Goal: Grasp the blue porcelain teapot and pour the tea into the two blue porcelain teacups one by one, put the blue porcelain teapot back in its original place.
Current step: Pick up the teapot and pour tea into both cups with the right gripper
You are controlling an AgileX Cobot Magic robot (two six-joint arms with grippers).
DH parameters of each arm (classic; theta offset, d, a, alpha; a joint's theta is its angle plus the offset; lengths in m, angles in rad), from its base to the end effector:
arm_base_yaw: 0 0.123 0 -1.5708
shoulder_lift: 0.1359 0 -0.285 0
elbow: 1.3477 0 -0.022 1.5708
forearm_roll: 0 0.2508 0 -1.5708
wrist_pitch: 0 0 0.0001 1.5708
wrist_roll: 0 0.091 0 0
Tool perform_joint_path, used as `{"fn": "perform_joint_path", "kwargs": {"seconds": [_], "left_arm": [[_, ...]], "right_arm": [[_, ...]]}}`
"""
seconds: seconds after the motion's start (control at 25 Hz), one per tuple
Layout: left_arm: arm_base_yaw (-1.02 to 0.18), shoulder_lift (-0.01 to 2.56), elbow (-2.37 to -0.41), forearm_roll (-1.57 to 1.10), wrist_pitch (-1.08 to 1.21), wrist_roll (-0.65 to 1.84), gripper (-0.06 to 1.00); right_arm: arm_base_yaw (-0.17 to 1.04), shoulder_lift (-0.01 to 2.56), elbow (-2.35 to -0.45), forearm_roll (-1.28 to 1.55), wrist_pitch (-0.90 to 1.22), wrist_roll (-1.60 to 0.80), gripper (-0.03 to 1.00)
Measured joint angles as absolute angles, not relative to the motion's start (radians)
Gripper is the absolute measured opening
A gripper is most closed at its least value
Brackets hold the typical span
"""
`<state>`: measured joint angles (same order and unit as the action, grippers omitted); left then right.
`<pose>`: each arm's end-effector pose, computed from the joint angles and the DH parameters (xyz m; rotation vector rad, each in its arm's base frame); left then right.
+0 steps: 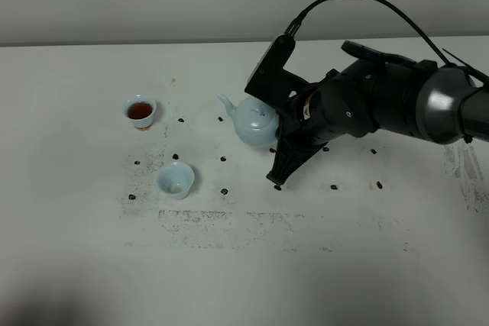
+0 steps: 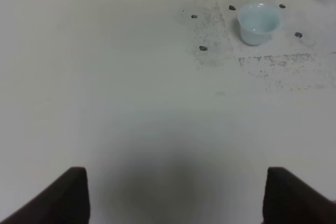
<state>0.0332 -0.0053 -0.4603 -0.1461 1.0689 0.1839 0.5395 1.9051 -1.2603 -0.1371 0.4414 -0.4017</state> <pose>-0.0016 -0.0117 0.2663 0.1609 2.0718 -0.0438 0.3484 0.2024 0.1868 -1.2834 2.2209 -0.0698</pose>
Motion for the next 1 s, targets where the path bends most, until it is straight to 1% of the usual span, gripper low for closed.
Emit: {"fn": "perform_joint_path", "kwargs": {"seconds": [0.2, 0.4, 0.8, 1.0], "left_arm": [[0.033, -0.005, -0.46, -0.146, 1.069, 0.184, 0.65], [0.033, -0.005, -0.46, -0.146, 1.069, 0.184, 0.65], [0.033, -0.005, -0.46, -0.146, 1.069, 0.184, 0.65], [0.033, -0.005, -0.46, -0.146, 1.069, 0.184, 0.65]], "right_arm": [[0.574, 1.903, -1.17, -0.232, 0.293, -0.549, 0.04], [0.628, 1.913, -1.16, -0.322, 0.221, -0.68, 0.04], [0.642, 1.96, -1.16, -0.573, 0.171, -0.694, 0.04], [0.642, 1.962, -1.16, -0.674, 0.108, -0.694, 0.04]]}}
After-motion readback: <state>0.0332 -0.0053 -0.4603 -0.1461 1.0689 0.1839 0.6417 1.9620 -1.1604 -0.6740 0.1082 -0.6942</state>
